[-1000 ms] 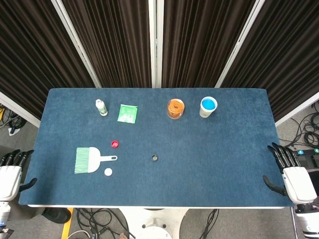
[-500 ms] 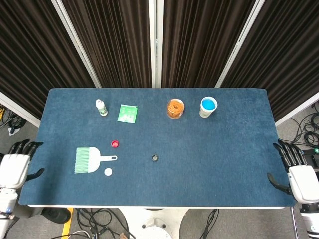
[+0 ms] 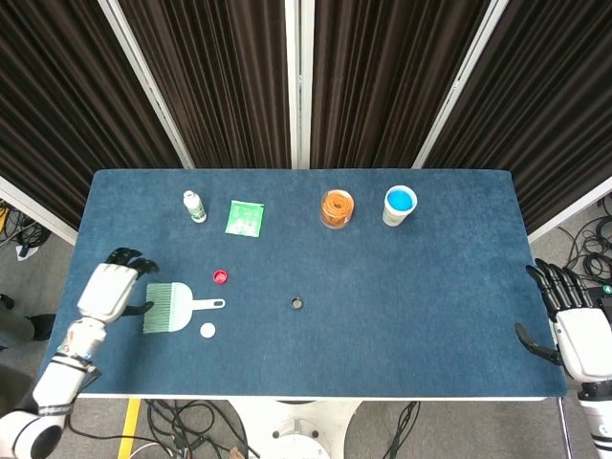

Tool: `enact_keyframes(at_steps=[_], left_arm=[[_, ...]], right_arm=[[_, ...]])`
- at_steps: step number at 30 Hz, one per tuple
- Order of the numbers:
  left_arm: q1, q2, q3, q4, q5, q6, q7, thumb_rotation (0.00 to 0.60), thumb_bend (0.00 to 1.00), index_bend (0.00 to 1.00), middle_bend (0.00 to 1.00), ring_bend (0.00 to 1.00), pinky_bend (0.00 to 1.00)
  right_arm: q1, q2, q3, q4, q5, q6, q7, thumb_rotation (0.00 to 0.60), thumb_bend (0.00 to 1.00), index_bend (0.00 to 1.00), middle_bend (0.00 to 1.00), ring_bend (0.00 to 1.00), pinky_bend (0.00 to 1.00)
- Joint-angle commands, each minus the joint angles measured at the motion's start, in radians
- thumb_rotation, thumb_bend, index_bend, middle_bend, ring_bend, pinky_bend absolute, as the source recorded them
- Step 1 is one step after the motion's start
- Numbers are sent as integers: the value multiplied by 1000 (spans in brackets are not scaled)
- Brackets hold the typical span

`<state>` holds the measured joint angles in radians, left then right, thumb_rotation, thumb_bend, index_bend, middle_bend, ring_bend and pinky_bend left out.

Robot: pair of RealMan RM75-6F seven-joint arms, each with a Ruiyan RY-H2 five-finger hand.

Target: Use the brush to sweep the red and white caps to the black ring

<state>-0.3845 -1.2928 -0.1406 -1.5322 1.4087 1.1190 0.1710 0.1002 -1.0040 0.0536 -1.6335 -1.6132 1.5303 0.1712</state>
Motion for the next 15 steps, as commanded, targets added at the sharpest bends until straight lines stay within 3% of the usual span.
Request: enact_keyframes(at_steps=[1, 15], left_arm=[[-49, -79, -3, 42, -58, -60, 85, 600, 153, 375, 401, 221, 177], [-107, -282, 42, 160, -165, -96, 339, 600, 152, 400, 441, 254, 179]], right_arm=[[-2, 1, -1, 1, 2, 2, 2, 600, 232, 0, 24, 0, 0], [-15, -6, -9, 17, 12, 5, 15, 600, 233, 0, 23, 0, 0]])
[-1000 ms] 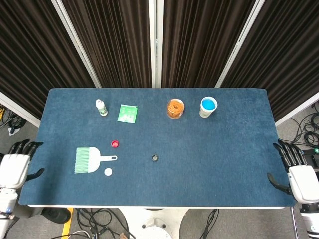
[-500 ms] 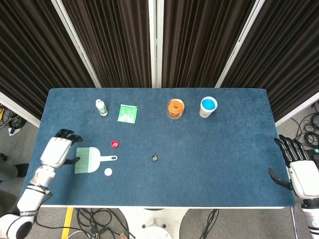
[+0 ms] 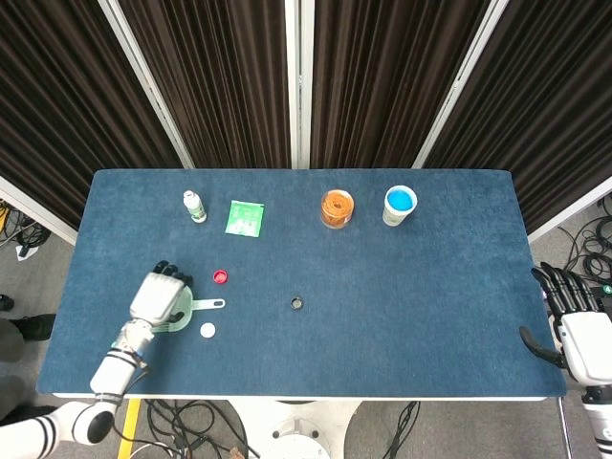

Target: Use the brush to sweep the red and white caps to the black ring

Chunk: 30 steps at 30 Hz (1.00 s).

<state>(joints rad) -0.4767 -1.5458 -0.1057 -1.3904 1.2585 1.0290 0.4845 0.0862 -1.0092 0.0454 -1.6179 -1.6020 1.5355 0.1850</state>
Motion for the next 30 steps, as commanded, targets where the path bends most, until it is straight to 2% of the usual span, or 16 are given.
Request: enact_keyframes(at_steps=[1, 12, 18, 30], left_arm=[[-20, -38, 7, 22, -18, -8, 32, 600, 152, 404, 444, 254, 179], [-86, -107, 1, 53, -95, -41, 208, 600, 156, 421, 468, 260, 179], [-109, -109, 4, 51, -165, -60, 289, 600, 212, 423, 478, 274, 179], [-143, -112, 34, 4, -258, -32, 450, 600, 216, 428, 480, 274, 179]], right_arm=[[-2, -2, -1, 3, 2, 0, 2, 600, 233, 0, 23, 0, 0], [-11, -4, -2, 18, 14, 2, 17, 600, 232, 0, 23, 0, 0], [-14, -6, -1, 28, 21, 1, 31, 600, 232, 0, 23, 0, 0], [-14, -12, 0, 43, 29, -7, 47, 600, 230, 0, 23, 0, 0]])
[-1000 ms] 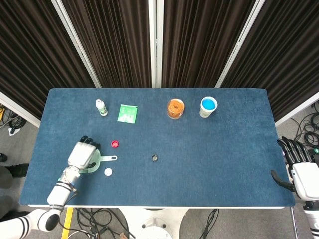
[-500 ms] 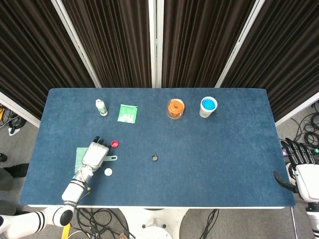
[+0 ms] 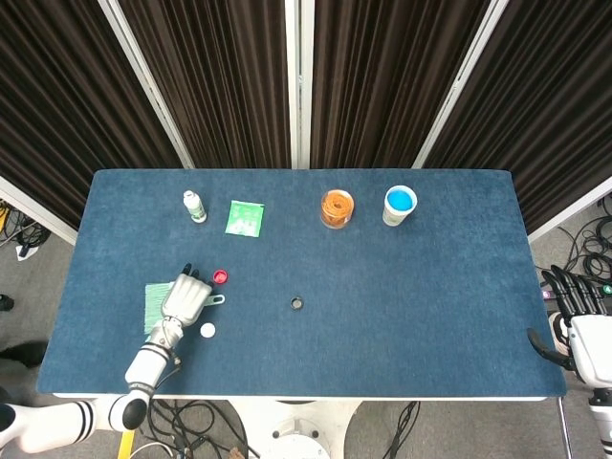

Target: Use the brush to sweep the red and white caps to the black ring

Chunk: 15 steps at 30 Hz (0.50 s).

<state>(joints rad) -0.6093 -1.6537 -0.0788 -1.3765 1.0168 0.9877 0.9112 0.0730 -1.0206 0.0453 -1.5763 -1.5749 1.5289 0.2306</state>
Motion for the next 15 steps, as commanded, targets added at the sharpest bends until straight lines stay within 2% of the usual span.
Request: enact_keyframes(at_steps=[1, 7, 15], left_arm=[[-13, -4, 9, -12, -20, 12, 33, 600, 216, 428, 480, 274, 179], [-31, -8, 19, -24, -38, 21, 62, 600, 226, 467, 517, 308, 182], [-41, 5, 36, -7, -17, 5, 9, 600, 297, 516, 574, 370, 230]], right_arm=[[-1, 0, 0, 2, 2, -1, 3, 600, 230, 0, 23, 0, 0], [-3, -1, 0, 7, 2, 1, 10, 600, 229, 0, 23, 0, 0], [-8, 0, -1, 10, 1, 5, 16, 600, 227, 0, 23, 0, 0]])
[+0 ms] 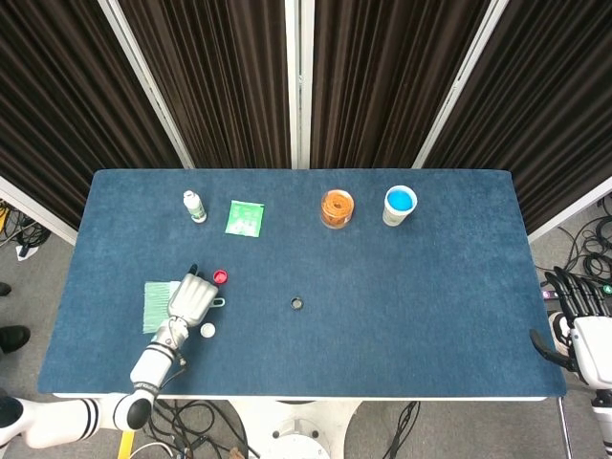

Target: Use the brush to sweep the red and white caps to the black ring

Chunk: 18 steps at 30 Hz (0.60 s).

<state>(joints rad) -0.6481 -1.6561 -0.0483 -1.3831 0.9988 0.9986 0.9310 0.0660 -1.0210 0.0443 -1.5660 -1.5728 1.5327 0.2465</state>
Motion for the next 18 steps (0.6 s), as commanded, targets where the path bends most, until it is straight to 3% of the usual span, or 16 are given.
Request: enact_keyframes(at_steps=[1, 10, 13, 18], left_arm=[[-2, 11, 8, -2, 5, -5, -16, 600, 303, 516, 574, 370, 231], [5, 80, 28, -20, 116, -15, -186, 600, 379, 516, 575, 386, 283], [8, 124, 17, -32, 184, -12, -317, 600, 391, 517, 575, 387, 305], [14, 192, -24, -30, 297, -24, -693, 600, 413, 517, 575, 387, 335]], right_arm=[[-1, 0, -1, 0, -2, 2, 1, 600, 226, 0, 23, 0, 0], [-8, 0, -4, 3, -9, 13, 7, 600, 225, 0, 23, 0, 0], [-11, 2, -4, 3, -11, 18, 8, 600, 224, 0, 23, 0, 0], [-15, 6, -3, -3, -10, 22, 4, 600, 222, 0, 22, 0, 0]])
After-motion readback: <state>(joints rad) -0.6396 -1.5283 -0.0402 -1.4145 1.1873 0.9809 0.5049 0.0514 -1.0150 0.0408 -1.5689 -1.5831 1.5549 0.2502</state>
